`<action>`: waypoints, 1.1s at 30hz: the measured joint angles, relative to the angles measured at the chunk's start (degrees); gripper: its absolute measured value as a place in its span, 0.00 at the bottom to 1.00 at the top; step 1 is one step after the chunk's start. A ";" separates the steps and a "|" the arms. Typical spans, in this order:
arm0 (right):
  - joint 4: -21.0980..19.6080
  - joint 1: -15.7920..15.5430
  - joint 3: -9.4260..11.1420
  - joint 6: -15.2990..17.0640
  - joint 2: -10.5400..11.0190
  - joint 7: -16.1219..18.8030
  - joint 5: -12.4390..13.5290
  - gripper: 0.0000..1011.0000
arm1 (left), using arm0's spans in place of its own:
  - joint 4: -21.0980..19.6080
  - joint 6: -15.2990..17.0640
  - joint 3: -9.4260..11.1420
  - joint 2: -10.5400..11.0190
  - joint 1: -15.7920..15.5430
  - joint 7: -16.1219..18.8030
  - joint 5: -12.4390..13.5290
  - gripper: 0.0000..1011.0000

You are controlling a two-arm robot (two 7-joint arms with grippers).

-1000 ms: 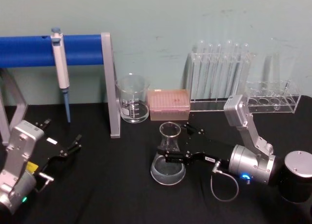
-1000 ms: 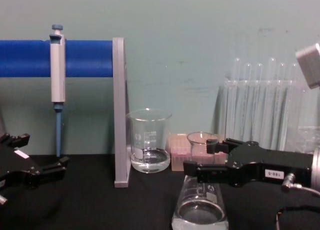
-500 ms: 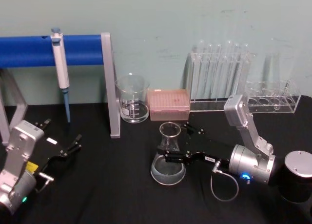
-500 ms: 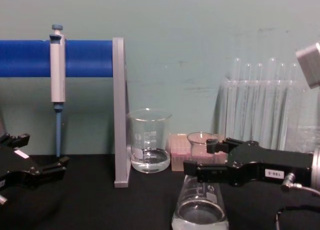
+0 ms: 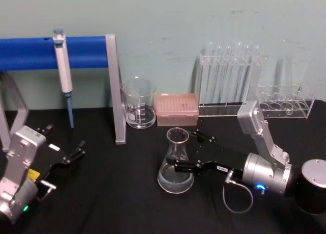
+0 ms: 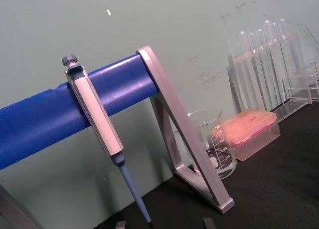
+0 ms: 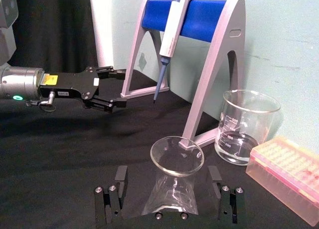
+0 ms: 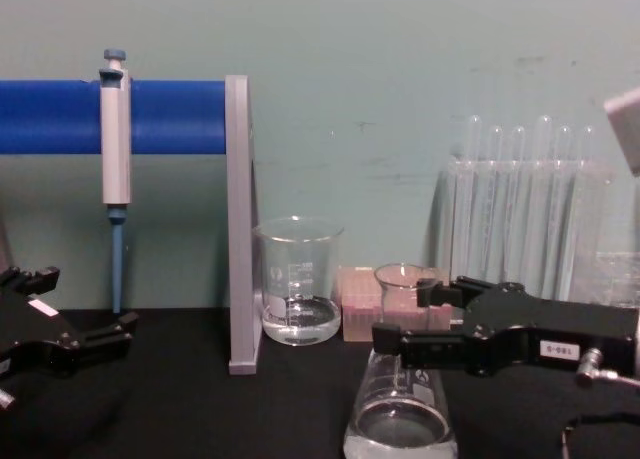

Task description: Grasp the erlenmeyer flask with one hand, shake it three times, then place it back.

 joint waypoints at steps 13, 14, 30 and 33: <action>-4.43 -3.05 1.27 1.21 2.71 -1.46 0.89 0.99 | 0.00 0.00 0.00 0.00 0.00 0.00 0.00 0.99; -4.68 -3.26 1.38 1.27 2.90 -1.55 0.95 0.99 | 0.00 0.00 0.00 0.00 0.00 0.00 0.00 0.99; -9.43 -7.57 5.36 2.94 6.55 -6.05 1.96 0.99 | 0.00 0.00 0.00 0.00 0.00 0.00 0.00 0.99; -9.61 -8.13 6.86 3.59 6.56 -8.38 2.05 0.99 | 0.00 0.00 0.00 0.00 0.00 0.00 0.00 0.99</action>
